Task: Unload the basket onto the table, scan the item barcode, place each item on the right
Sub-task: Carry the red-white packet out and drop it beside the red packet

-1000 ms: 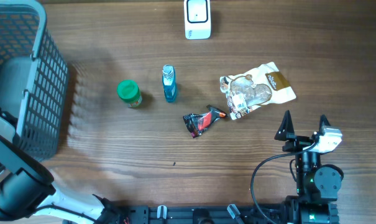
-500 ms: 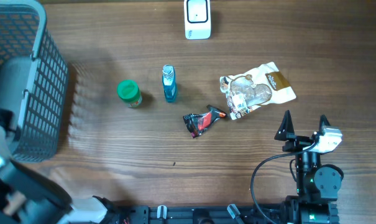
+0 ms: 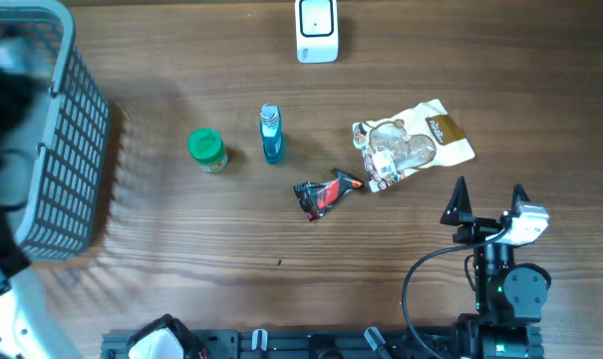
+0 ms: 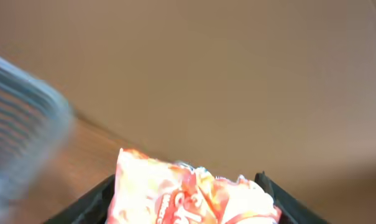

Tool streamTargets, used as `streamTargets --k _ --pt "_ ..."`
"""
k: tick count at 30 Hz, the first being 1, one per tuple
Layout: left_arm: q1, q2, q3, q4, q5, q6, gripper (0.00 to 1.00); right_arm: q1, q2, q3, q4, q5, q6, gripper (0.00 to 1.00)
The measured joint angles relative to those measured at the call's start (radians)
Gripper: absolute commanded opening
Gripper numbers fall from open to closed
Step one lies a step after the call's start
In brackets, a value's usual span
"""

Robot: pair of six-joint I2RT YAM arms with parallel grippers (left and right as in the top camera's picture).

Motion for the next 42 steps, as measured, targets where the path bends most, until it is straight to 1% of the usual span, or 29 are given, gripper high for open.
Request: streamTargets --k 2,4,6,7,9,10,12,16,18,21,23,25,29,31,34,37,39,40,42 --pt "-0.161 0.011 -0.003 -0.123 0.039 0.063 0.63 0.0 0.001 0.0 0.0 0.0 0.0 1.0" --pt "-0.344 0.035 -0.01 -0.227 0.024 0.133 0.63 0.0 0.001 0.0 0.0 0.0 0.0 1.0" --pt "-0.531 0.072 -0.033 -0.274 -0.022 0.197 0.63 0.0 0.001 0.0 0.0 0.0 0.0 1.0" --pt "-0.636 0.097 -0.061 -0.274 -0.084 0.227 0.63 0.0 0.001 0.0 0.0 0.0 0.0 1.0" --pt "-0.782 0.145 -0.121 -0.246 -0.19 0.256 0.64 0.0 0.001 0.0 0.0 0.0 0.0 1.0" --pt "-0.816 0.158 -0.137 -0.239 -0.214 0.267 0.64 0.0 0.001 0.0 0.0 0.0 0.0 1.0" --pt "-0.977 0.256 -0.244 -0.129 -0.344 0.28 0.66 0.0 0.001 0.0 0.0 0.0 0.0 1.0" --pt "-1.133 0.437 -0.391 0.081 -0.464 0.282 0.67 0.0 0.001 0.0 0.0 0.0 0.0 1.0" --pt "-1.169 0.53 -0.434 0.122 -0.531 0.278 0.65 0.0 0.001 0.0 0.0 0.0 0.0 1.0" --pt "-1.18 0.657 -0.445 0.129 -0.636 0.274 0.63 0.0 0.001 0.0 0.0 0.0 0.0 1.0" --pt "-1.178 0.695 -0.444 0.133 -0.68 0.268 0.71 0.0 0.001 0.0 0.0 0.0 0.0 1.0" --pt "-1.179 0.695 -0.441 0.139 -0.739 0.261 1.0 0.0 0.001 0.0 0.0 0.0 0.0 1.0" --pt "-1.178 0.698 -0.442 0.136 -0.817 0.257 1.0 0.0 0.001 0.0 0.0 0.0 0.0 1.0" --pt "-1.181 0.689 -0.442 0.129 -0.832 0.256 1.0 0.0 0.001 0.0 0.0 0.0 0.0 1.0" --pt "-1.207 0.595 -0.444 0.098 -0.848 0.257 1.0 0.0 0.001 0.0 0.0 0.0 0.0 1.0" --pt "-1.264 0.388 -0.435 0.091 -0.832 0.258 1.0 0.0 0.001 0.0 0.0 0.0 0.0 1.0" --pt "-1.3 0.228 -0.413 0.106 -0.745 0.273 1.0 0.0 0.001 0.0 0.0 0.0 0.0 1.0" --pt "-1.313 0.115 -0.394 0.118 -0.658 0.283 1.0 0.0 0.001 0.0 0.0 0.0 0.0 1.0" --pt "-1.313 0.012 -0.386 0.145 -0.564 0.288 1.0 0.0 0.001 0.0 0.0 0.0 0.0 1.0"
